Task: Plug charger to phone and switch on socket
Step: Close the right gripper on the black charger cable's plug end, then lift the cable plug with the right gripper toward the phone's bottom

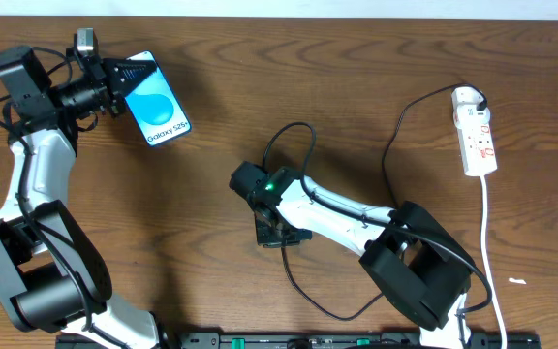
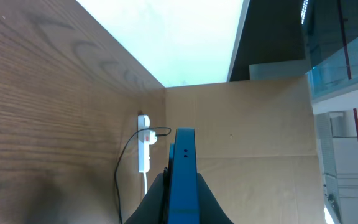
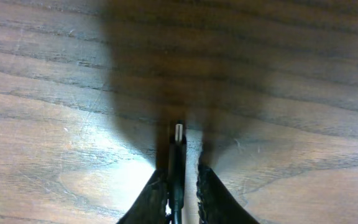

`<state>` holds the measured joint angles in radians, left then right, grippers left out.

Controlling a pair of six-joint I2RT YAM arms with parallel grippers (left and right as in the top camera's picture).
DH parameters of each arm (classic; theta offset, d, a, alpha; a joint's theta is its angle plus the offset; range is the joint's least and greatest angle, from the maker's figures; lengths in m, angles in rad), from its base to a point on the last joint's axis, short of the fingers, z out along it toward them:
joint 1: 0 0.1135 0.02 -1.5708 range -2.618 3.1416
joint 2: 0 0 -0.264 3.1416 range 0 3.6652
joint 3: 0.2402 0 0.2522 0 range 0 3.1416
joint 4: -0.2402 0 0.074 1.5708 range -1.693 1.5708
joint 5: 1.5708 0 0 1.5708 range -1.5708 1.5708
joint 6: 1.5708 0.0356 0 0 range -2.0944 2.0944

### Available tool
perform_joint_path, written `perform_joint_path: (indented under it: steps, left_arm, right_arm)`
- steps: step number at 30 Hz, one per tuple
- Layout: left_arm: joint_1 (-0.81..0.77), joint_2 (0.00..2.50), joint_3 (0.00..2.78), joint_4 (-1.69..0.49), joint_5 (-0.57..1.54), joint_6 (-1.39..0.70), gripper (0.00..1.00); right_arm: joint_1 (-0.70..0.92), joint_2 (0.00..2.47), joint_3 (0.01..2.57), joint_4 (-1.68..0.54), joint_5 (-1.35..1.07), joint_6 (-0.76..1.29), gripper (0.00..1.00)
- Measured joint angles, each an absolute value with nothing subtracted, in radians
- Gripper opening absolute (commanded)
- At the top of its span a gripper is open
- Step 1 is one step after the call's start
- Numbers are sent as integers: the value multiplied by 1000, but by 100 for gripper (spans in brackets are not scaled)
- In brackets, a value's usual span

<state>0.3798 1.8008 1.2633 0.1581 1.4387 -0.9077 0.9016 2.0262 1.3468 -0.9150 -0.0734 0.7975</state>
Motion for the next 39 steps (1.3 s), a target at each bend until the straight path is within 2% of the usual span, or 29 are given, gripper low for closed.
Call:
perform_joint_path:
  steps: [8,22,26,31,39]
  left_arm:
    - [380,1801,1263,158,1438,-908,7]
    - [380,1801,1263,158,1438,-908,7]
    - [380,1801,1263,158,1439,-908,7]
    - [380,1801,1263,158,1439,-907,7]
    - [380,1801,1263,159,1438,-907,7]
  right_arm:
    - [902,2026,1347,-915,-73,804,1]
    - [878,2026,1347,-916,-101,791,1]
    - [819,2026,1349,-917,-221,701,1]
    - [709,2026,1378,-906,-495,526,1]
    - [576,2026,1390,-679,-1096,249,1]
